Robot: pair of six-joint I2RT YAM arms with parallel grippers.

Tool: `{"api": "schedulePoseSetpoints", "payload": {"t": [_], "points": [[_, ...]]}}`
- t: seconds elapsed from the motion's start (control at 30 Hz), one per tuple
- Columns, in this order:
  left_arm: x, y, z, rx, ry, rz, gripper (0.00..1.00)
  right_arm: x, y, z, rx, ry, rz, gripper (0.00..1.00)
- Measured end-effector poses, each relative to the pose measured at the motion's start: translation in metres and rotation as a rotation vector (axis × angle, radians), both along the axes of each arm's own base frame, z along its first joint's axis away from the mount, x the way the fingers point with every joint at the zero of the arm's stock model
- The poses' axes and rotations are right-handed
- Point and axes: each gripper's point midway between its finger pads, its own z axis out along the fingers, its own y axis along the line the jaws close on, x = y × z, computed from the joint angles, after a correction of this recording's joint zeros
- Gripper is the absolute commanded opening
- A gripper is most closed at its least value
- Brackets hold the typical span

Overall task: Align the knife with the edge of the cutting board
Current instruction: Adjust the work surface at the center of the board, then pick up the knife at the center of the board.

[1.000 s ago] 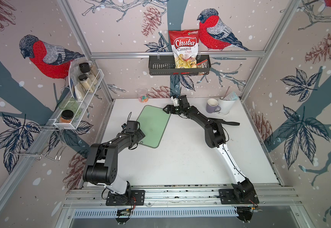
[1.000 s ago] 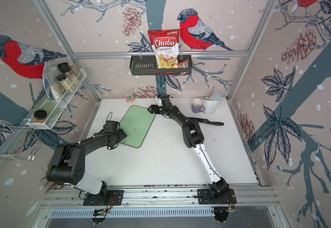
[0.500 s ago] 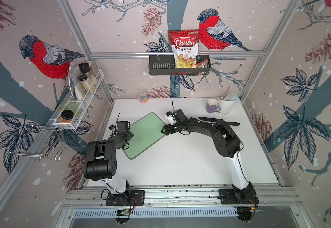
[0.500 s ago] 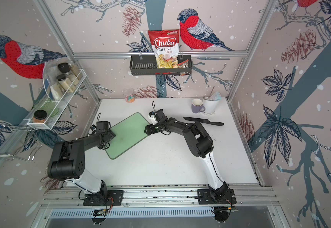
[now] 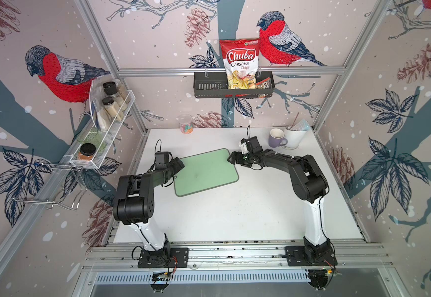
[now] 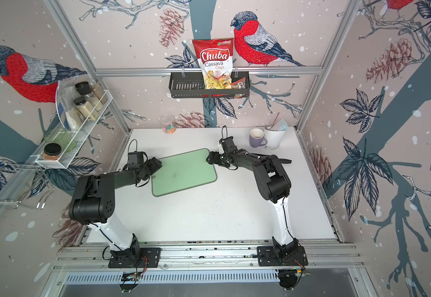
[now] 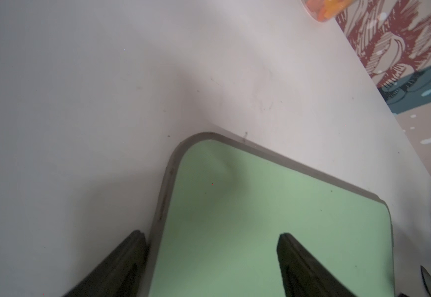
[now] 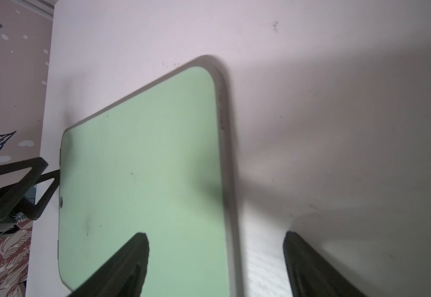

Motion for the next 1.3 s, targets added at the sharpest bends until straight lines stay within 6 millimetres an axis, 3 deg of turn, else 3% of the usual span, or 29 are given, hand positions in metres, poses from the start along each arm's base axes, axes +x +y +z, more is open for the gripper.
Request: {"api": "schedulePoseSetpoints", "payload": {"t": [0.13, 0.4, 0.6, 0.9, 1.0, 1.13, 1.23, 1.3], "points": [[0.011, -0.028, -0.001, 0.007, -0.018, -0.078, 0.83, -0.004, -0.007, -0.001, -0.042, -0.025, -0.040, 0.82], [0.024, -0.107, 0.004, -0.087, -0.084, -0.287, 0.83, -0.048, -0.092, 0.002, -0.152, 0.031, -0.265, 0.85], [0.011, -0.152, 0.005, -0.175, -0.084, -0.404, 0.82, -0.047, -0.129, 0.005, -0.147, 0.041, -0.365, 0.85], [-0.005, -0.144, 0.006, -0.142, -0.031, -0.385, 0.86, -0.032, -0.140, 0.007, -0.121, 0.026, -0.406, 0.89], [-0.005, -0.135, 0.008, -0.139, -0.020, -0.363, 0.91, -0.029, -0.164, 0.011, -0.159, 0.021, -0.444, 0.91], [-0.008, -0.113, 0.013, -0.109, 0.013, -0.302, 0.95, -0.013, -0.201, 0.034, -0.210, -0.038, -0.489, 0.92], [-0.020, -0.095, 0.013, -0.060, 0.067, -0.243, 0.95, 0.006, -0.229, 0.049, -0.277, -0.070, -0.497, 0.94], [-0.029, -0.085, 0.014, -0.032, 0.096, -0.208, 0.95, 0.015, -0.250, 0.047, -0.336, -0.065, -0.495, 0.94]]}}
